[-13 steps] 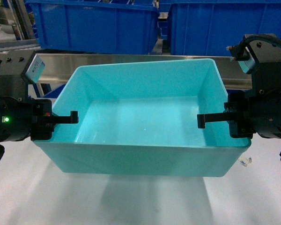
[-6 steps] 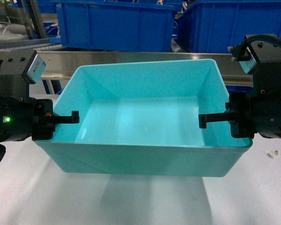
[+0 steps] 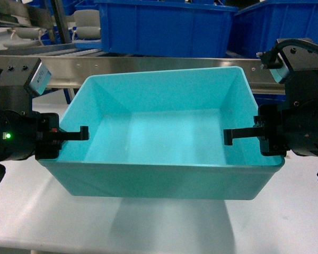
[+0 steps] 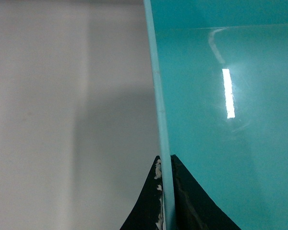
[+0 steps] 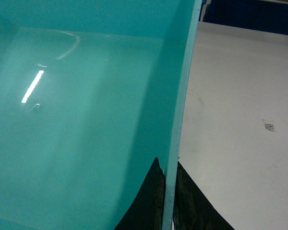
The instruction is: Organize blue bins on left shelf correctly
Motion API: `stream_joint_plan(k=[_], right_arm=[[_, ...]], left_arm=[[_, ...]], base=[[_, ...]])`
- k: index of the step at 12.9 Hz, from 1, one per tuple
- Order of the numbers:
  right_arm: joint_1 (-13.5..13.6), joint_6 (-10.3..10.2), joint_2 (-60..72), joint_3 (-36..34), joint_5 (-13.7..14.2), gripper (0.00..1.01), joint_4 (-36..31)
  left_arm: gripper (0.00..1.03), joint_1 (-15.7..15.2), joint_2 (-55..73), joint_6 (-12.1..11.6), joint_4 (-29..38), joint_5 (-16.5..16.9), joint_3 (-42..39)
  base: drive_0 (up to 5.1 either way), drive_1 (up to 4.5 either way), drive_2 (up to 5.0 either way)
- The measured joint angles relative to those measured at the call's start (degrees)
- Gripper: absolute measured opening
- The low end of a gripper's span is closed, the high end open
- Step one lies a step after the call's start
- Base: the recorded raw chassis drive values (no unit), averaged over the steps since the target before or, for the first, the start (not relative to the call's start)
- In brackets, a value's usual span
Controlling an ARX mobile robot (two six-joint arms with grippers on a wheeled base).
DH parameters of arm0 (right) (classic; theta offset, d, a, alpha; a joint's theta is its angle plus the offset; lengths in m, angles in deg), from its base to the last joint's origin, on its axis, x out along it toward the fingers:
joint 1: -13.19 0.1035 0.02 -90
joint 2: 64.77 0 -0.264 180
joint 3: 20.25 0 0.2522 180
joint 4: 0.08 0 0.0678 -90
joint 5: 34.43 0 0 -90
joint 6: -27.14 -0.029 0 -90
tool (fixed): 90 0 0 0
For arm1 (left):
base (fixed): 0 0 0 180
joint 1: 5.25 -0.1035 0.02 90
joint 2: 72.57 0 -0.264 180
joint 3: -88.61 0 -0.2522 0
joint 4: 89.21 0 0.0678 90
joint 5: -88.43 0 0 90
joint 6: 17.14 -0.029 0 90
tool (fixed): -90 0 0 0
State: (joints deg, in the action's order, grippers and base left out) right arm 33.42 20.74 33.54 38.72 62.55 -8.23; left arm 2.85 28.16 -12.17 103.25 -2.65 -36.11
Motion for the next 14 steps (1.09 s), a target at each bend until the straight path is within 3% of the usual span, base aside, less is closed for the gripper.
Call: stream_joint_plan(k=[14], right_arm=[[0.02, 0.0, 0.0, 0.0, -0.04, 0.03, 0.0]], left_arm=[[0.02, -0.07, 0.04, 0.02, -0.02, 0.02, -0.02]], base=[[-5.0, 2.44, 2.4]])
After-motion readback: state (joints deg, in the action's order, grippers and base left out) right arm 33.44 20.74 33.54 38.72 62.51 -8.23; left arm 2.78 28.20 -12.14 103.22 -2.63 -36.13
